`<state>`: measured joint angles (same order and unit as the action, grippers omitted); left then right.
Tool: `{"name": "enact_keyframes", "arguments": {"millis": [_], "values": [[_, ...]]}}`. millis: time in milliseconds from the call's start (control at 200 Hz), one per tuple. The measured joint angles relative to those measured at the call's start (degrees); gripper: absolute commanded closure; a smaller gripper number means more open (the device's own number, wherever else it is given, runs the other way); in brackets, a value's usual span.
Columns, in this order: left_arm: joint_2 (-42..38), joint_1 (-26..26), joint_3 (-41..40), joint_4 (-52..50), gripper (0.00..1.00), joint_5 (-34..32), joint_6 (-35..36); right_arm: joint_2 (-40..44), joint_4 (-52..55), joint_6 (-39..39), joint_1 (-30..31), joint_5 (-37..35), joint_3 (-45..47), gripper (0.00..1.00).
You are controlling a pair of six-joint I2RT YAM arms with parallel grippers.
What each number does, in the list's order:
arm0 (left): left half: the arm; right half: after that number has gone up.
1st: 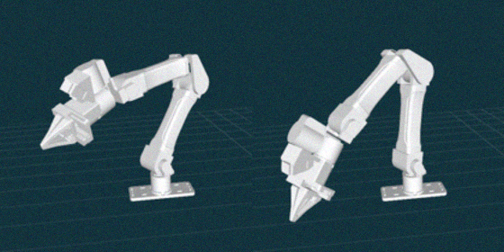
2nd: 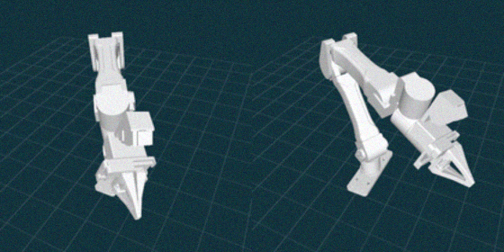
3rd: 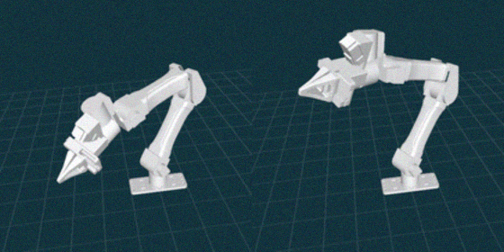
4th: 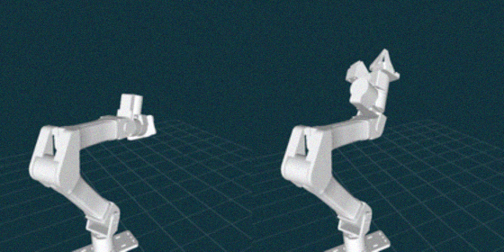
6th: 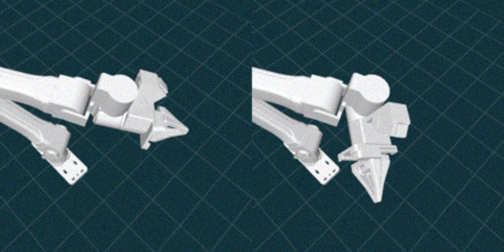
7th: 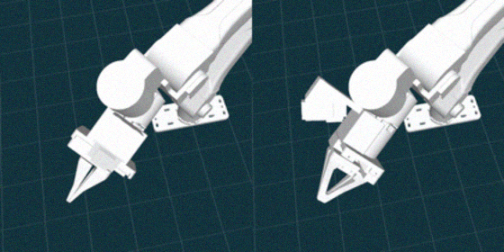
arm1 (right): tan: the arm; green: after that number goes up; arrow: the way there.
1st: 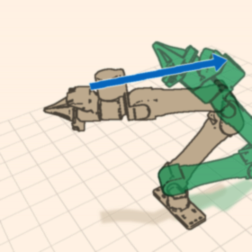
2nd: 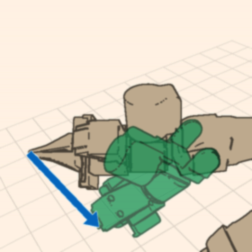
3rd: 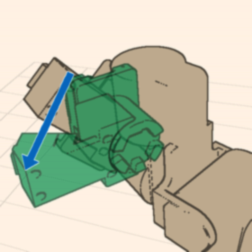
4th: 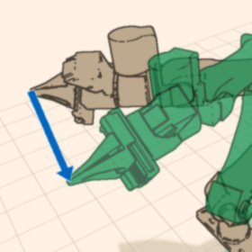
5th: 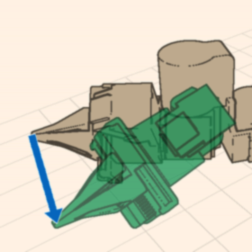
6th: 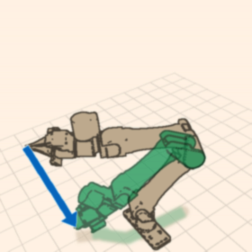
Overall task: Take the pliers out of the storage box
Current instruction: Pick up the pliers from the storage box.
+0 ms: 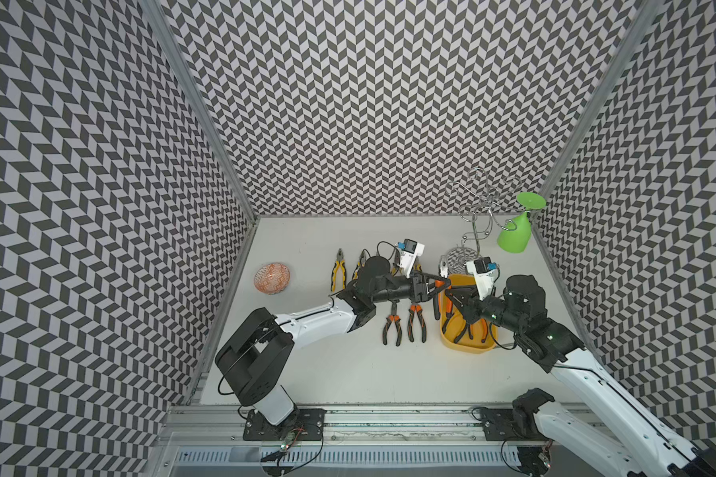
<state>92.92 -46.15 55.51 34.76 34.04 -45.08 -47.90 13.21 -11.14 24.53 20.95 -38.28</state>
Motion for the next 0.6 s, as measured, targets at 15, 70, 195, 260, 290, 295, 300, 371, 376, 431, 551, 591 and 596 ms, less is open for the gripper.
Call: {"name": "enact_keyframes", "arguments": {"millis": [15, 70, 195, 260, 290, 295, 300, 371, 376, 431, 551, 591, 596], "values": [[0.13, 0.0, 0.02, -0.13, 0.6, 0.11, -0.2, 0.0, -0.02, 0.09, 0.09, -0.15, 0.0, 1.0], [0.61, -0.11, 0.26, -0.7, 0.65, 0.26, -0.07, 0.0, -0.09, 0.44, 0.28, -0.5, 0.0, 1.0], [1.68, -0.33, 1.09, -1.42, 0.75, 0.5, -0.85, 0.0, -0.48, 1.09, 0.7, -1.22, 0.0, 1.0], [1.7, -0.31, 1.09, -1.81, 0.86, 0.31, -1.09, 0.0, -0.48, 1.7, 0.96, -1.88, 0.0, 0.95], [1.7, -0.24, 1.09, -1.97, 0.91, 0.22, -1.05, 0.0, -0.46, 1.95, 1.07, -2.12, 0.0, 0.93], [1.7, -0.24, 1.11, -1.92, 0.92, 0.28, -1.16, 0.0, -0.46, 2.03, 1.09, -2.1, 0.0, 0.92], [1.7, -0.24, 1.11, -1.88, 0.92, 0.31, -1.4, 0.0, -0.46, 2.08, 1.11, -2.1, 0.0, 0.92], [1.7, -0.22, 1.18, -2.08, 1.0, 0.33, -1.49, 0.0, -0.46, 2.47, 1.31, -2.51, 0.0, 0.81], [1.7, -0.22, 1.18, -2.1, 1.0, 0.35, -1.49, 0.0, -0.46, 2.54, 1.33, -2.56, 0.0, 0.79], [1.7, -0.2, 1.2, -2.1, 1.0, 0.42, -1.51, 0.11, -0.44, 2.78, 1.46, -2.75, 0.0, 0.66], [1.68, 0.22, 1.2, -2.49, 1.0, 0.9, -1.18, 1.14, -0.17, 3.89, 1.77, -2.84, 0.0, 0.41], [1.68, 0.59, 1.2, -3.04, 1.0, 1.4, -0.81, 1.64, -0.28, 4.31, 1.84, -2.89, 0.0, 0.32], [1.68, 0.63, 1.2, -3.1, 1.0, 1.42, -0.81, 1.73, -0.39, 4.46, 1.84, -2.95, 0.0, 0.31]]}}
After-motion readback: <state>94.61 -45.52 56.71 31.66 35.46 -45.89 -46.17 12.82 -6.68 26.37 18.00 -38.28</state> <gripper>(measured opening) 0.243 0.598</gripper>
